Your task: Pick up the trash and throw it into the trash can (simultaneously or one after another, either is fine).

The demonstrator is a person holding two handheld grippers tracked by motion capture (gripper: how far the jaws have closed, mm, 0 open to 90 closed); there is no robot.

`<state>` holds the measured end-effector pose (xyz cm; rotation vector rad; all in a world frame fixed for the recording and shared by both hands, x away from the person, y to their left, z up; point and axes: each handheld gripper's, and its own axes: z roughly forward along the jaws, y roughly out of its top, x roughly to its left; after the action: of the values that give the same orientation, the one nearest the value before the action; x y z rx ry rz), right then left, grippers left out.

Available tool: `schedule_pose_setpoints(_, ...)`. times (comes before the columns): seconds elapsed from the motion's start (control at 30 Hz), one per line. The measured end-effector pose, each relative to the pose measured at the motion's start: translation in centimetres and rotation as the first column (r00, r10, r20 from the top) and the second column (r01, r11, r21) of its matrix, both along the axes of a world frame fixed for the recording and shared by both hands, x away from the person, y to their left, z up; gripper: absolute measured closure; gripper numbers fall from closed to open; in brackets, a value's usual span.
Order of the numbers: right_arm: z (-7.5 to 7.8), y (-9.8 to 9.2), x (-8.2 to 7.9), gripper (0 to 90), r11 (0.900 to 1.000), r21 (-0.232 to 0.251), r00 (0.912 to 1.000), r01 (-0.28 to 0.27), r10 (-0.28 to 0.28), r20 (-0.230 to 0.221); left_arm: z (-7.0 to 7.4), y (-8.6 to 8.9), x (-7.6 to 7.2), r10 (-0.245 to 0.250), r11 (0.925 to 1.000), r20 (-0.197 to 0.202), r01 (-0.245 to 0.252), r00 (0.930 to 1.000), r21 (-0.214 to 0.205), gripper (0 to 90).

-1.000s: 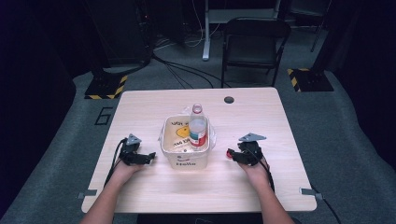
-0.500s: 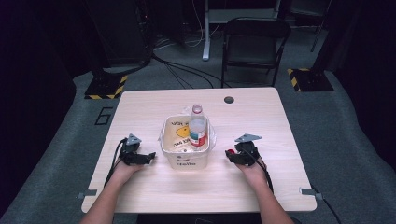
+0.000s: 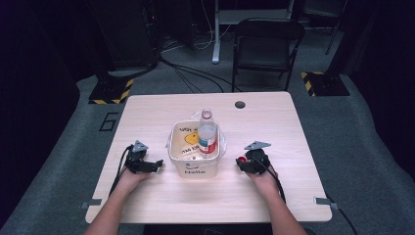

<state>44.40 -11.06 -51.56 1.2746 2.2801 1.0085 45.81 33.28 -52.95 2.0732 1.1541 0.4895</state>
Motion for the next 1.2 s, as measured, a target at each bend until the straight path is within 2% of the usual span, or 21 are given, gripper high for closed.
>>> schedule_pose_setpoints(0.23, -0.2, 0.0, 0.0, 56.7, 1.0000, -0.009, 1.0000, 0.001, -0.001, -0.004, 0.0, 0.0, 0.0, 0.000, 1.0000, 0.000, 0.000, 1.0000, 0.000, 7.8)
schedule_pose_setpoints(0.6, 0.1, -0.1, -0.1, 57.9, 0.9998, -0.011, 0.9999, -0.015, 0.015, 0.004, 0.0, 0.0, 0.0, 0.000, 1.0000, 0.001, 0.000, 1.0000, 0.001, 7.8)
schedule_pose_setpoints(1.2, 3.4, 0.4, -0.3, 58.0, 0.9985, 0.014, 0.9979, -0.053, 0.053, 0.037, 0.0, 0.0, 0.0, -0.001, 1.0000, 0.001, 0.001, 1.0000, 0.001, 7.8)
